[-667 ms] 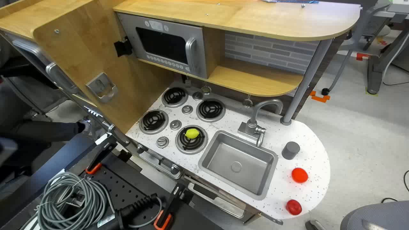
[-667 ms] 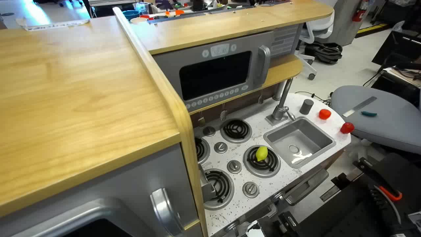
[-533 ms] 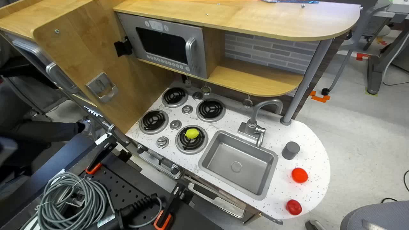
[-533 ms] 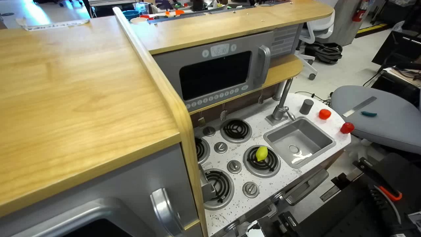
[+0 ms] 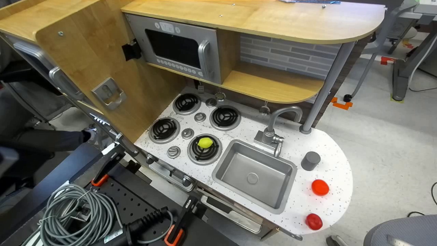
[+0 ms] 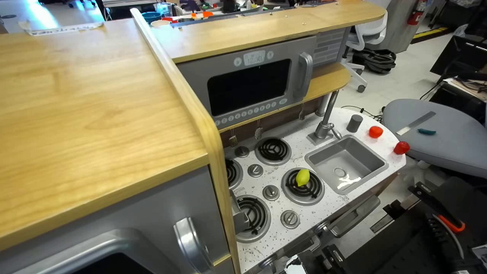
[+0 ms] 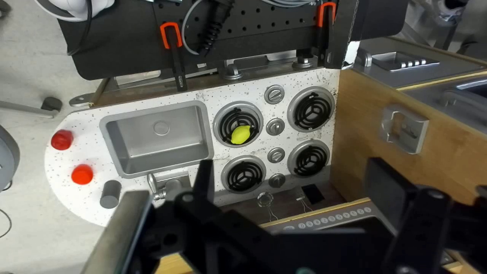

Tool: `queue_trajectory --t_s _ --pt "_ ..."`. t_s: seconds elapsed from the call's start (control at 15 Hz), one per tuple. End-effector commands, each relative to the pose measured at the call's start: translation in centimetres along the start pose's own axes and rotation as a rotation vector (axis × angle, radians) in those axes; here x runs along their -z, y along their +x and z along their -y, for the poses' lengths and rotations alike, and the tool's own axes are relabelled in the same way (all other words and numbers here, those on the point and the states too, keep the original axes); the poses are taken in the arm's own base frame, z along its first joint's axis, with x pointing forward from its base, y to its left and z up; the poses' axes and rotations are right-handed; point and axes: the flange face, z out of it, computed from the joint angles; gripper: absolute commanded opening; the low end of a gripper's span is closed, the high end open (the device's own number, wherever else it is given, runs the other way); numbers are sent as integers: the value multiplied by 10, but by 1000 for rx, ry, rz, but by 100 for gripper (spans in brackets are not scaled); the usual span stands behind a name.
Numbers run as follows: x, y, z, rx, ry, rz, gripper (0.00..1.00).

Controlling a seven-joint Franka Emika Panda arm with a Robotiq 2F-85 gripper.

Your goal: Put the orange object in the sink

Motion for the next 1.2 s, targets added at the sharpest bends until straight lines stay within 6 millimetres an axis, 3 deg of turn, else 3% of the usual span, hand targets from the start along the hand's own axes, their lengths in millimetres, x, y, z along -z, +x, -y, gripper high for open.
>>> queue_trajectory --t_s 0.0,0.2,0.67,0.8,1.13 --pt "-2 4 2 3 3 14 100" --pt "-23 22 15 3 -6 73 100" --pt "-95 90 51 56 -48 115 100" --pt "-113 110 51 84 -79 123 100" --pt "-157 151 21 43 -115 172 100"
